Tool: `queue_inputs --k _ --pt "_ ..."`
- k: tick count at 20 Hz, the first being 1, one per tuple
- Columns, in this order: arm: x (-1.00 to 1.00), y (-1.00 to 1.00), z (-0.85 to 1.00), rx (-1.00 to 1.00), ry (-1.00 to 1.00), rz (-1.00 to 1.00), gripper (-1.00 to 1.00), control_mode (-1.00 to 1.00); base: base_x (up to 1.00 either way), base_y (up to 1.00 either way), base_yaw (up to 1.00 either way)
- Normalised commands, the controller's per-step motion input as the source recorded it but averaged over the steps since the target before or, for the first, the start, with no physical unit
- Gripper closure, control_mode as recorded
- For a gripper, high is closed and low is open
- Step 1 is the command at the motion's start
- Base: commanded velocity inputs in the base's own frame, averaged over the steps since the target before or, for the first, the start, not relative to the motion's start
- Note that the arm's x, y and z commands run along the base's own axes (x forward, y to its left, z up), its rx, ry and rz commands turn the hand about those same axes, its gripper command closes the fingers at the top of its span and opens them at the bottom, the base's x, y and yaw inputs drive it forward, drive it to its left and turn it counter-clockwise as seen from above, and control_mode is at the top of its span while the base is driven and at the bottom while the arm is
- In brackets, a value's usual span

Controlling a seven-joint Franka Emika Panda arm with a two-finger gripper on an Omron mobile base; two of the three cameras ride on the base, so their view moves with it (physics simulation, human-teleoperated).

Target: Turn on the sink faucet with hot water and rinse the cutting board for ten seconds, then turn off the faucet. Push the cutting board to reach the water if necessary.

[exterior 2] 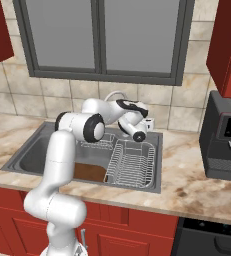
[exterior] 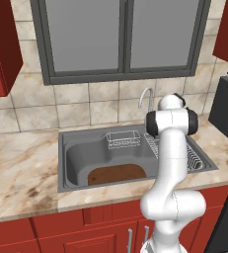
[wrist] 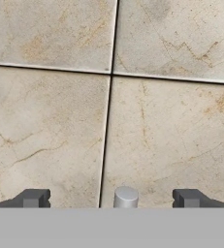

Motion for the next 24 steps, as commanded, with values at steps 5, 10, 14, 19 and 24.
queue_inputs --k 5,10,14,19,24 --pt "0.0 0.0 0.0 0.0 0.0 0.0 1.0 -1.0 0.0 0.0 0.0" --pt "0.0 0.0 0.0 0.0 0.0 0.0 1.0 -1.0 0.0 0.0 0.0" --pt "0.0 0.0 0.0 0.0 0.0 0.0 1.0 -1.0 0.0 0.0 0.0" --pt "0.0 0.0 0.0 0.0 0.0 0.0 1.0 -1.0 0.0 0.0 0.0" --pt "0.0 0.0 0.0 0.0 0.0 0.0 1.0 -1.0 0.0 0.0 0.0"
